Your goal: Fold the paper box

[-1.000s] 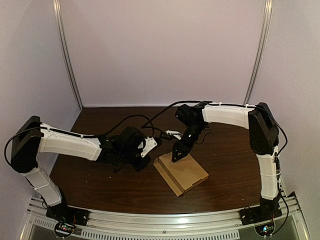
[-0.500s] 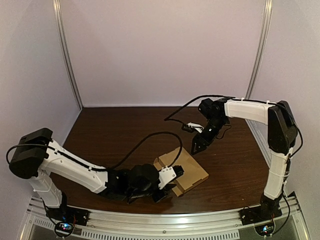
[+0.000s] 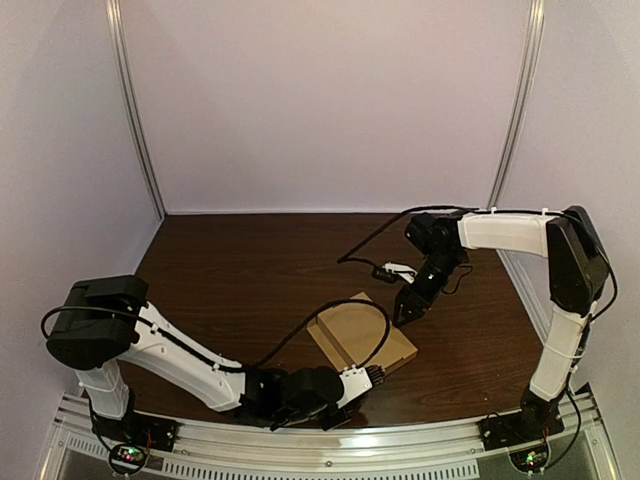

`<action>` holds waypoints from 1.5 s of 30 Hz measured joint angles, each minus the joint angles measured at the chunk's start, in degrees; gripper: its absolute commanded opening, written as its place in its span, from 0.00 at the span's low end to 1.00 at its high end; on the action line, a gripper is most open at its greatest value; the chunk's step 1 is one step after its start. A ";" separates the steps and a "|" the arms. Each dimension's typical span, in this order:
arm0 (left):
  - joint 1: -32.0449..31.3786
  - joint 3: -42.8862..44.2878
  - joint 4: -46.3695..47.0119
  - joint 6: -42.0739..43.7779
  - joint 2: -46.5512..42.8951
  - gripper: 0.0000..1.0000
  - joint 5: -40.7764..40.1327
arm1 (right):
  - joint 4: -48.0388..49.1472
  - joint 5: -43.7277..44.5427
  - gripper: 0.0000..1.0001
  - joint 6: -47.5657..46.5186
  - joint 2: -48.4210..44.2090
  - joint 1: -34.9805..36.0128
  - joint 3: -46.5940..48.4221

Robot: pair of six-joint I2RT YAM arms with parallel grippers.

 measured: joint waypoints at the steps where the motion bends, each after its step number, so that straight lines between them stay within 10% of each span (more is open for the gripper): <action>1: 0.00 0.46 0.04 0.09 0.28 0.24 -0.15 | 0.15 0.00 0.57 -0.09 0.00 0.00 -0.20; 45: 0.00 6.47 -6.99 1.38 4.50 0.16 -3.48 | 1.09 -0.24 0.57 -0.57 -1.95 -0.74 -1.33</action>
